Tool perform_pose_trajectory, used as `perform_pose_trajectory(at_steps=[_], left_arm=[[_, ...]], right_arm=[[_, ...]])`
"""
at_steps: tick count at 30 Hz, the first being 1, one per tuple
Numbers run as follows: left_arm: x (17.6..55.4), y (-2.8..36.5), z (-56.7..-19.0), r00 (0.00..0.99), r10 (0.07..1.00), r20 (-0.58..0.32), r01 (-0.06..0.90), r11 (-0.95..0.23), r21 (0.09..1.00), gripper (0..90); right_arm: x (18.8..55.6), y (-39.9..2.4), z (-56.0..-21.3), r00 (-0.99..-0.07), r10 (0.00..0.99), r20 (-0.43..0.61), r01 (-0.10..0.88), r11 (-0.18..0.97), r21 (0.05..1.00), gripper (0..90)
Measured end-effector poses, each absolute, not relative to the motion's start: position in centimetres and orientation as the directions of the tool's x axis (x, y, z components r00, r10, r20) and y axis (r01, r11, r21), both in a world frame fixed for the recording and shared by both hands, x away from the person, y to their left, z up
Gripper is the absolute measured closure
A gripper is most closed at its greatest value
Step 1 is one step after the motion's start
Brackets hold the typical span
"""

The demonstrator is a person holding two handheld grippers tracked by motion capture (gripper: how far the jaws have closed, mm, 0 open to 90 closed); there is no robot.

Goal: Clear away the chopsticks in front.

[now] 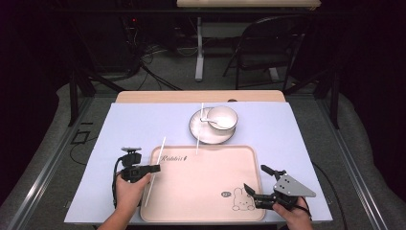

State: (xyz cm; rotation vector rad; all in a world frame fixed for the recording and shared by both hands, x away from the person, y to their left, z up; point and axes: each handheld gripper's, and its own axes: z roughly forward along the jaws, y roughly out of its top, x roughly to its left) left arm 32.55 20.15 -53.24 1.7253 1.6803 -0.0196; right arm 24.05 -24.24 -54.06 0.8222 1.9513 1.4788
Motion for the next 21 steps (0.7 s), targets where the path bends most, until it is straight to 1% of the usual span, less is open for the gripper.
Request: perform_pose_trajectory(at_steps=[6,8,12,15,21], left_arm=[[31.6,20.0,-53.7,0.153,0.874,-0.461,0.876,0.096,0.473,84.6],[31.2,19.8,-54.0,0.16,0.885,-0.437,0.87,0.083,0.485,84.6],[30.7,19.7,-54.4,0.142,0.897,-0.419,0.859,0.098,0.502,84.6],[30.4,19.7,-54.5,0.139,0.909,-0.392,0.856,0.088,0.509,84.6],[30.2,19.4,-54.7,0.122,0.915,-0.385,0.855,0.101,0.509,84.6]], right_arm=[[24.0,-24.3,-54.0,-0.66,0.748,-0.067,0.138,0.208,0.968,14.0],[24.0,-24.3,-54.1,-0.66,0.748,-0.063,0.142,0.207,0.968,14.1],[24.0,-24.2,-54.1,-0.66,0.749,-0.064,0.141,0.207,0.968,14.0],[24.0,-24.3,-54.1,-0.659,0.749,-0.06,0.145,0.206,0.968,14.0],[24.0,-24.2,-54.1,-0.66,0.748,-0.063,0.142,0.206,0.968,14.0]])
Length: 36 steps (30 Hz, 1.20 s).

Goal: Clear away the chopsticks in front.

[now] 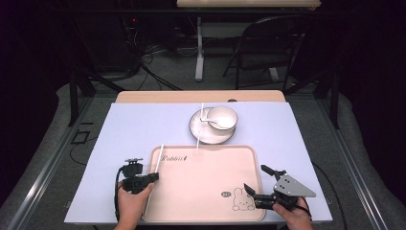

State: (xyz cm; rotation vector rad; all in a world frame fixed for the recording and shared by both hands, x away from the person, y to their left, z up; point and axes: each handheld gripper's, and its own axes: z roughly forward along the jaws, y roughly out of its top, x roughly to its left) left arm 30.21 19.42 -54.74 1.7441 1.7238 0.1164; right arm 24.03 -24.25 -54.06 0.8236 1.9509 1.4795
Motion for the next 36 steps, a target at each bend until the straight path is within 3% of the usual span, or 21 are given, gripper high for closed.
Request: perform_pose_trajectory(at_steps=[36], left_arm=[[28.7,18.4,-54.9,0.034,0.931,-0.364,0.816,0.184,0.548,81.7]], right_arm=[[24.0,-24.3,-54.0,-0.658,0.751,-0.061,0.143,0.204,0.968,14.1]])
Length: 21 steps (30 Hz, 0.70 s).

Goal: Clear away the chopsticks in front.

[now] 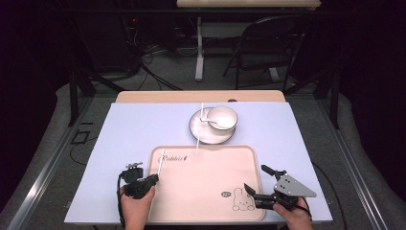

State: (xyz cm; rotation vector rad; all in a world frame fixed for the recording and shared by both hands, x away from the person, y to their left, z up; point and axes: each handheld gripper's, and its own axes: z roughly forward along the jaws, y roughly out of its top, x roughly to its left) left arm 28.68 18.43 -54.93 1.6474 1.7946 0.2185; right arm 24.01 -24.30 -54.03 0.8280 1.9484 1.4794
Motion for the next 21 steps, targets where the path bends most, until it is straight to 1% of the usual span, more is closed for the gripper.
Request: perform_pose_trajectory(at_steps=[4,11,12,14,16,21], left_arm=[[28.7,18.4,-54.9,0.05,0.928,-0.369,0.816,0.175,0.551,77.9],[28.7,18.3,-54.6,0.087,0.917,-0.389,0.821,0.155,0.549,61.6],[28.8,18.3,-54.5,0.09,0.915,-0.393,0.822,0.154,0.548,61.6],[28.9,18.4,-54.1,0.102,0.909,-0.405,0.826,0.149,0.544,54.9],[28.9,18.4,-53.7,0.118,0.903,-0.413,0.824,0.143,0.549,53.2],[29.0,18.6,-53.2,0.168,0.916,-0.364,0.801,0.089,0.592,47.5]], right_arm=[[24.0,-24.3,-54.0,-0.657,0.751,-0.059,0.144,0.203,0.969,14.1],[24.0,-24.3,-54.0,-0.658,0.751,-0.062,0.142,0.205,0.969,14.0],[24.0,-24.3,-54.0,-0.658,0.751,-0.062,0.142,0.204,0.969,14.0],[24.0,-24.3,-54.0,-0.657,0.751,-0.061,0.142,0.203,0.969,14.1],[24.0,-24.3,-54.0,-0.657,0.751,-0.061,0.142,0.203,0.969,14.0],[24.1,-24.1,-54.0,-0.662,0.747,-0.061,0.143,0.206,0.968,14.1]])
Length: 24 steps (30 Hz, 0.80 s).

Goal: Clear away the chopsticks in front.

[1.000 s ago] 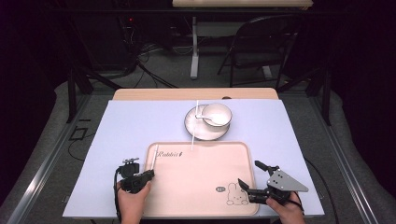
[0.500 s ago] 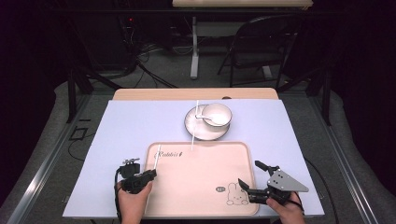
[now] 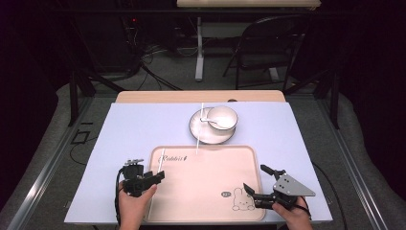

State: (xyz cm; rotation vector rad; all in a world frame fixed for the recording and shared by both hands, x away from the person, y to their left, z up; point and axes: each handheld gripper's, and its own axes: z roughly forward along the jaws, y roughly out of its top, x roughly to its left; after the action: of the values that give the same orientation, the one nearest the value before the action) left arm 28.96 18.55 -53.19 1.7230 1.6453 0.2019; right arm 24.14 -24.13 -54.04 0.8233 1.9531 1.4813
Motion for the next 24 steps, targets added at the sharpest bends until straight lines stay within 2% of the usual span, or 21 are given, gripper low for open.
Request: perform_pose_trajectory(at_steps=[8,10,11,16,19,24], left_arm=[[30.1,19.0,-53.1,0.198,0.937,-0.286,0.802,0.013,0.597,41.6],[30.5,19.2,-53.2,0.233,0.944,-0.234,0.753,-0.023,0.657,39.2],[30.6,19.3,-53.0,0.233,0.946,-0.225,0.755,-0.03,0.655,38.3],[31.3,19.7,-52.2,0.221,0.945,-0.24,0.771,-0.019,0.636,39.6],[31.9,19.9,-51.6,0.207,0.937,-0.282,0.8,0.005,0.6,37.7],[33.0,20.2,-50.8,0.233,0.929,-0.287,0.802,-0.017,0.598,31.7]], right_arm=[[24.1,-24.1,-54.0,-0.664,0.746,-0.059,0.144,0.204,0.968,14.1],[24.2,-24.1,-54.0,-0.664,0.746,-0.061,0.142,0.206,0.968,14.0],[24.2,-24.1,-54.0,-0.664,0.746,-0.061,0.142,0.207,0.968,14.1],[24.2,-24.1,-54.0,-0.663,0.746,-0.061,0.143,0.207,0.968,14.1],[24.2,-24.1,-54.0,-0.664,0.745,-0.064,0.142,0.21,0.967,14.1],[24.2,-24.1,-54.0,-0.663,0.746,-0.062,0.143,0.208,0.967,14.0]])
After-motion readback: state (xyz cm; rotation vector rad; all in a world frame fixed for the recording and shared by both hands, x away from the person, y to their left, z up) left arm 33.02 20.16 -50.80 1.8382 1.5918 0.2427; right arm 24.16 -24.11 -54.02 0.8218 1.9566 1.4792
